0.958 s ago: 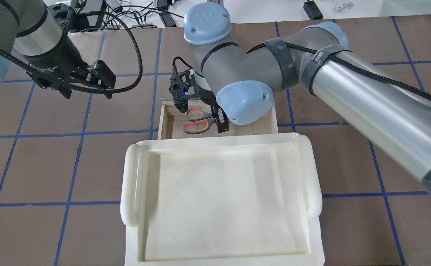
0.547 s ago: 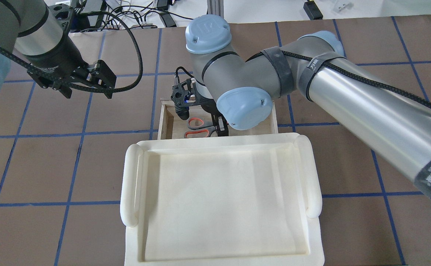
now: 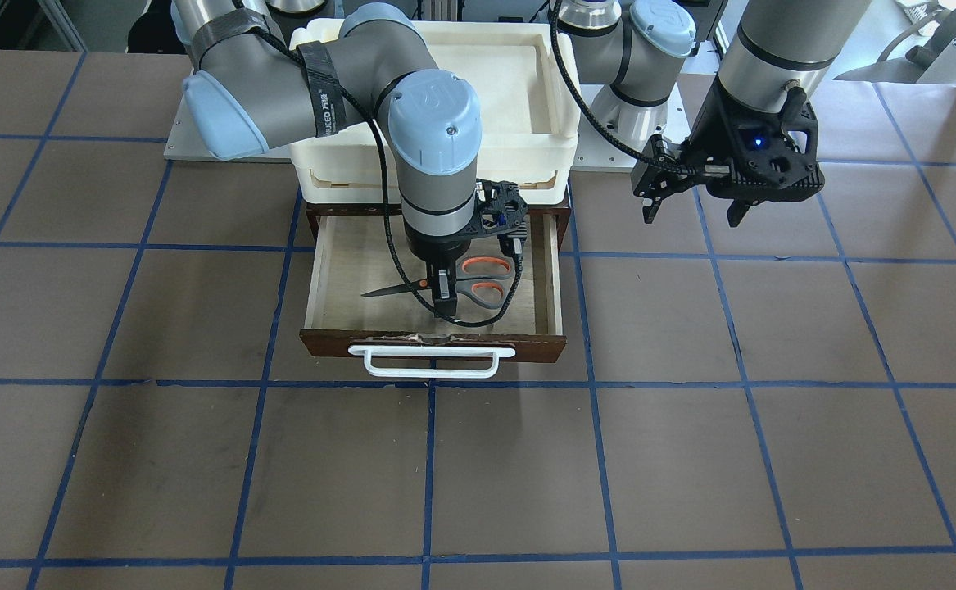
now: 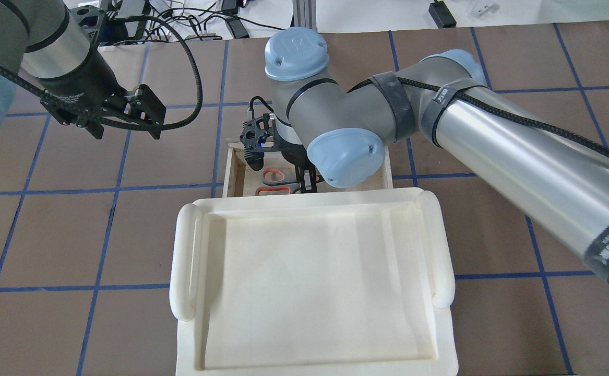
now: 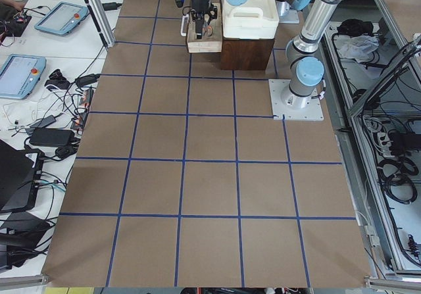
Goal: Put scissors in drawer and close it
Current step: 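Lower the scissors into the drawer and open the right gripper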
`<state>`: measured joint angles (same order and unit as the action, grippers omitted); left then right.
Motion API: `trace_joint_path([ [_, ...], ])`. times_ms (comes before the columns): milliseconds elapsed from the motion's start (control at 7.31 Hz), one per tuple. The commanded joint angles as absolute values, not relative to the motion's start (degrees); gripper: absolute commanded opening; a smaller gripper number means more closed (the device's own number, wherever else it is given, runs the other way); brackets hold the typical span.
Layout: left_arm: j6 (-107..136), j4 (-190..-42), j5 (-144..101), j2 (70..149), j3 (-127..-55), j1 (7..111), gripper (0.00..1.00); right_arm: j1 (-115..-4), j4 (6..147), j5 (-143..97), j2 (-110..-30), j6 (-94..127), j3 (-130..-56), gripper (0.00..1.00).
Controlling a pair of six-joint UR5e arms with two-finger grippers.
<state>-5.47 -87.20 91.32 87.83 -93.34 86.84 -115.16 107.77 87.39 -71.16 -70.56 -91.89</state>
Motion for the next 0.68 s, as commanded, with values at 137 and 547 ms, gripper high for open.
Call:
trace_joint_path([
  [137, -5.7, -86.7, 91.6, 88.0, -93.3, 86.8, 1.0, -115.1, 108.5, 86.6, -71.1, -67.3, -91.9, 0.2],
  [547, -5.5, -86.7, 91.9, 88.2, -93.4, 86.8, 1.0, -115.1, 108.5, 86.6, -71.0, -66.8, -92.0, 0.57],
])
